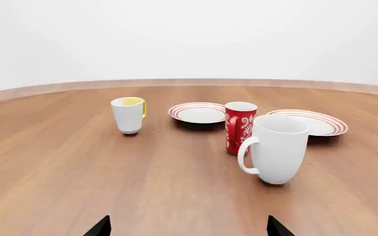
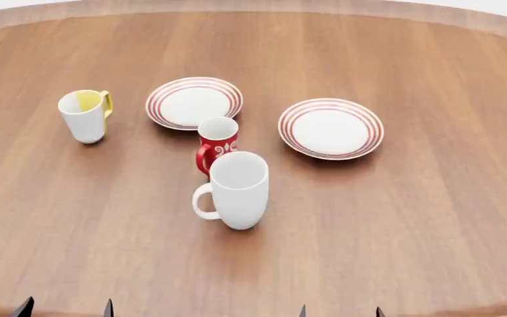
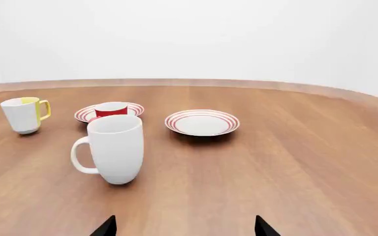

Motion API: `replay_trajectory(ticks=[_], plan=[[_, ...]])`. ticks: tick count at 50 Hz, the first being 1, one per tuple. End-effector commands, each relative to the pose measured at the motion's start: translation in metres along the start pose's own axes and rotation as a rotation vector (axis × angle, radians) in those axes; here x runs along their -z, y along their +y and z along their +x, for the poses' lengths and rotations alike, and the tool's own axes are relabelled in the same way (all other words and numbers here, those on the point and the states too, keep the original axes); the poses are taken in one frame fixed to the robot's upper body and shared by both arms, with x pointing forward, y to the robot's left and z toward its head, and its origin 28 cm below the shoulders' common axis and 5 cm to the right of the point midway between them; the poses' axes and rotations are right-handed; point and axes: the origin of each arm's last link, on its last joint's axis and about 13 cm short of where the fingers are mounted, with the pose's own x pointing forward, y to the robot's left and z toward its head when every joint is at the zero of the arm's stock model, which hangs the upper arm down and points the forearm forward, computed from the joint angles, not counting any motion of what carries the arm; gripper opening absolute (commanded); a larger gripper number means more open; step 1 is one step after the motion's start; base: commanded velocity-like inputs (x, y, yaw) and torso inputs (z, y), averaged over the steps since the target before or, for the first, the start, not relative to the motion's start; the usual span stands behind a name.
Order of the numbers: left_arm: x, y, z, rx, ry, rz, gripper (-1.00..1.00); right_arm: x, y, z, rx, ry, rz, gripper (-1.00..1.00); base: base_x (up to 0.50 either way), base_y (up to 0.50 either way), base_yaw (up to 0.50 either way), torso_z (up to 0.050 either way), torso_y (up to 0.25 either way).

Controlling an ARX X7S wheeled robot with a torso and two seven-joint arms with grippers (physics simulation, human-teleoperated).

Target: Put the white mug on the left plate.

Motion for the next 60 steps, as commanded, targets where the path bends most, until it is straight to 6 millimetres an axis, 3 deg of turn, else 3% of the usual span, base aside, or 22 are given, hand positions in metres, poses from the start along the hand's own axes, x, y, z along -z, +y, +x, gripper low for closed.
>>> replay_trajectory(ticks=[1,10,15,18,23,36,45,60], plan=[[-0.013,0.003,-0.002,-0.017,-0.037,0.016,1.00,-0.001,0.001,-0.003,0.003,-0.003,-0.008,1.00,0.00,0.00,0.00,0.000,0.000],[-0.021,0.006,-0.015,-0.014,-0.136,0.051,1.00,-0.019,0.005,-0.018,-0.002,-0.027,-0.050,1.00,0.00,0.00,0.00,0.000,0.000],[-0.041,0.003,-0.021,0.026,-0.209,0.042,1.00,-0.040,0.009,-0.029,-0.023,-0.078,-0.086,1.00,0.00,0.00,0.00,0.000,0.000],[-0.058,0.002,-0.027,0.042,-0.252,0.011,1.00,-0.068,0.010,-0.035,-0.024,-0.153,-0.116,1.00,0.00,0.00,0.00,0.000,0.000],[-0.084,0.000,-0.035,0.050,-0.317,-0.009,1.00,-0.095,0.012,-0.041,-0.029,-0.233,-0.131,1.00,0.00,0.00,0.00,0.000,0.000],[-0.138,0.002,-0.057,0.052,-0.462,-0.076,1.00,-0.146,0.019,-0.058,-0.031,-0.373,-0.204,1.00,0.00,0.00,0.00,0.000,0.000],[-0.152,0.002,-0.065,0.056,-0.507,-0.099,1.00,-0.159,0.021,-0.064,-0.009,-0.417,-0.253,1.00,0.00,0.00,0.00,0.000,0.000],[-0.158,0.003,-0.068,0.061,-0.518,-0.099,1.00,-0.160,0.022,-0.062,-0.016,-0.403,-0.253,1.00,0.17,0.00,0.00,0.000,0.000]])
